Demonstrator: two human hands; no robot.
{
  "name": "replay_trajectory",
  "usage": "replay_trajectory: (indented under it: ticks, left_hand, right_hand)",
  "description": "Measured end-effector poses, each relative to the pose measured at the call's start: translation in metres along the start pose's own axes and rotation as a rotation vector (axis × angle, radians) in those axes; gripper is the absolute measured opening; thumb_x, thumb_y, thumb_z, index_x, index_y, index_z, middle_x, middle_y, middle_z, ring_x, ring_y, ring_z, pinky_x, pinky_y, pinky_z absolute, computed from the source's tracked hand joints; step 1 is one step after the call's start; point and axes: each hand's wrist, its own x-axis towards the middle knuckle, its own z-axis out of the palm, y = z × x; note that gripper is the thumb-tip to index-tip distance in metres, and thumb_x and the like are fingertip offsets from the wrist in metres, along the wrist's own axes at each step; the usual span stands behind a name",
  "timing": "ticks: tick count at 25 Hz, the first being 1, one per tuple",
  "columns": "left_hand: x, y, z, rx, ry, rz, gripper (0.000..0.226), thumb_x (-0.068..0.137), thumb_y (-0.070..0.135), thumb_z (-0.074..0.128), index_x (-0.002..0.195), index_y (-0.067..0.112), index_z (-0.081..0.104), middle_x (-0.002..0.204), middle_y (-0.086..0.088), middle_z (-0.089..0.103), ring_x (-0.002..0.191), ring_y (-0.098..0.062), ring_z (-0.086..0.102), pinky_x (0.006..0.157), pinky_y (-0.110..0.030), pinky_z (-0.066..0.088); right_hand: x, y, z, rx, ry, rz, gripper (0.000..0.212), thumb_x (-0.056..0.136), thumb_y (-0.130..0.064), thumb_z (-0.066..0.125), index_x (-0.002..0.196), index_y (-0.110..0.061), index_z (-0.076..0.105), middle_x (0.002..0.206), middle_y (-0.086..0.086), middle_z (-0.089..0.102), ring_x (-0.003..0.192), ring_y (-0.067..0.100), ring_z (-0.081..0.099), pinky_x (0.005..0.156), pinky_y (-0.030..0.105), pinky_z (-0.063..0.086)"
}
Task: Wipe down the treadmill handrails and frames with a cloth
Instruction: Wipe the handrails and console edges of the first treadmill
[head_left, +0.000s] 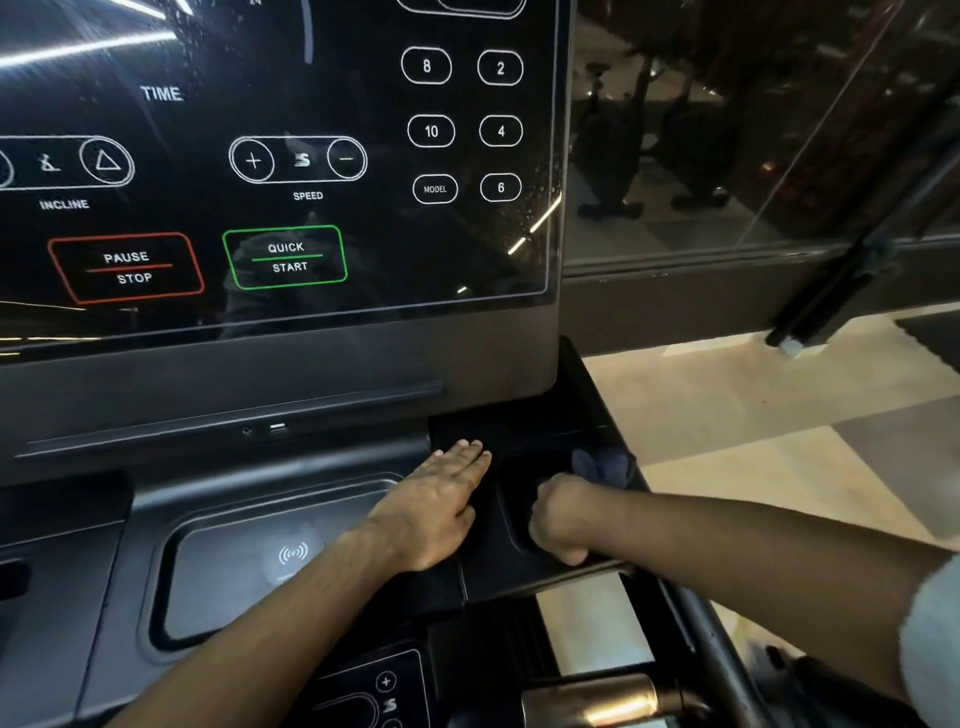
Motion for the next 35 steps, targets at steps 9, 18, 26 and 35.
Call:
replay_trajectory:
  ticks: [9,18,26,35]
  left_hand:
    - [-0.001,-0.004,-0.011,-0.057,-0.006,0.058,0.067,0.096,0.010,0.039,0.156,0.015,0.008,0.164,0.001,0.005,0.149,-0.007,-0.002,0.115,-0.016,-0.006]
    - [-0.001,-0.011,-0.015,-0.120,0.011,0.069,0.067,0.095,0.007,0.041,0.156,0.015,0.013,0.164,0.000,0.010,0.149,-0.007,0.003,0.113,-0.013,-0.005]
    - [0.006,-0.001,-0.011,-0.069,0.003,0.074,0.066,0.096,0.010,0.040,0.156,0.015,0.012,0.164,-0.002,0.007,0.150,-0.011,0.000,0.116,-0.020,-0.007]
    - [0.013,0.000,-0.008,-0.060,-0.005,0.058,0.067,0.095,0.009,0.039,0.156,0.017,0.011,0.164,0.000,0.006,0.150,-0.008,-0.002,0.116,-0.020,-0.009]
  right_hand:
    - [-0.027,0.007,0.022,2.078,0.473,0.308,0.019,0.077,0.009,0.060,0.069,-0.007,0.052,0.068,0.012,0.049,0.059,0.022,0.051,0.045,0.017,0.037]
    - [0.017,-0.010,-0.024,2.427,0.561,0.619,0.017,0.088,-0.007,0.056,0.105,-0.005,0.051,0.081,0.007,0.051,0.069,0.018,0.050,0.053,0.020,0.038]
    - [-0.030,-0.008,0.019,1.243,0.339,0.194,0.022,0.086,0.001,0.051,0.074,-0.016,0.042,0.076,0.007,0.048,0.081,0.026,0.054,0.058,0.031,0.042]
    - [-0.012,0.026,0.088,-0.226,0.723,0.208,0.026,0.092,-0.025,0.062,0.115,-0.019,0.071,0.117,0.005,0.069,0.107,0.031,0.061,0.100,0.047,0.043]
